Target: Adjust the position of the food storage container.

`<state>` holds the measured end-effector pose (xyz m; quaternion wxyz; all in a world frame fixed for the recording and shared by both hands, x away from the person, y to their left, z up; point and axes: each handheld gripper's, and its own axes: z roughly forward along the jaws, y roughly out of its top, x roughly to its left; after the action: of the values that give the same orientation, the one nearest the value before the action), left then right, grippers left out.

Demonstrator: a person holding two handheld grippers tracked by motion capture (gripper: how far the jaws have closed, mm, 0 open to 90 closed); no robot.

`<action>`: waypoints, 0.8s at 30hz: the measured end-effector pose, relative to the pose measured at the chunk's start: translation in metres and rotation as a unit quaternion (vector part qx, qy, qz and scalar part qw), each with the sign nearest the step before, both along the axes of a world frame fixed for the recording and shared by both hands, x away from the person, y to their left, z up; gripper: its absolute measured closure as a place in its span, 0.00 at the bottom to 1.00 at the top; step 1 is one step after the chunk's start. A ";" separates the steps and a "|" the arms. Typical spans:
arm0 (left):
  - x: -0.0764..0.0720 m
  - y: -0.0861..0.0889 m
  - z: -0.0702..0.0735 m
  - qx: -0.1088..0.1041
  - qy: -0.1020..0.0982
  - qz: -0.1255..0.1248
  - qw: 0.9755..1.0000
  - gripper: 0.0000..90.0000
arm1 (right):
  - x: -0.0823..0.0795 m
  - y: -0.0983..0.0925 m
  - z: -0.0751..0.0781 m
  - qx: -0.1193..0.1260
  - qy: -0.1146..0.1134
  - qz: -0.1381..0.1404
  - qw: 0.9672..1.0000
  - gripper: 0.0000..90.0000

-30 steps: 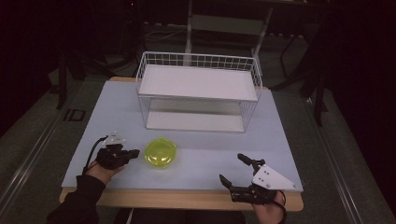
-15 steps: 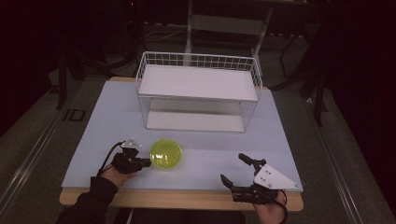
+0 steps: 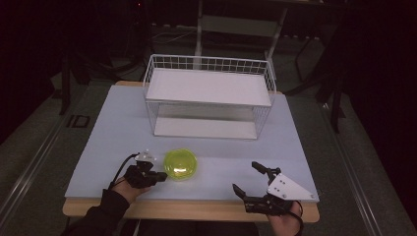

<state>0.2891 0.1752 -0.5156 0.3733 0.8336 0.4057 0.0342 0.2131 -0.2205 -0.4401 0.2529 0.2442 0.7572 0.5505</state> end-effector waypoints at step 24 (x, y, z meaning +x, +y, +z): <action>0.013 -0.031 -0.008 -0.029 0.020 0.007 0.999 1.00 | 0.000 0.000 0.000 -0.001 -0.001 0.002 1.000 0.16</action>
<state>0.3018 0.1445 -0.5236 0.3886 0.8202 0.4198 0.0087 0.2130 -0.2203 -0.4398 0.2523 0.2417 0.7581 0.5506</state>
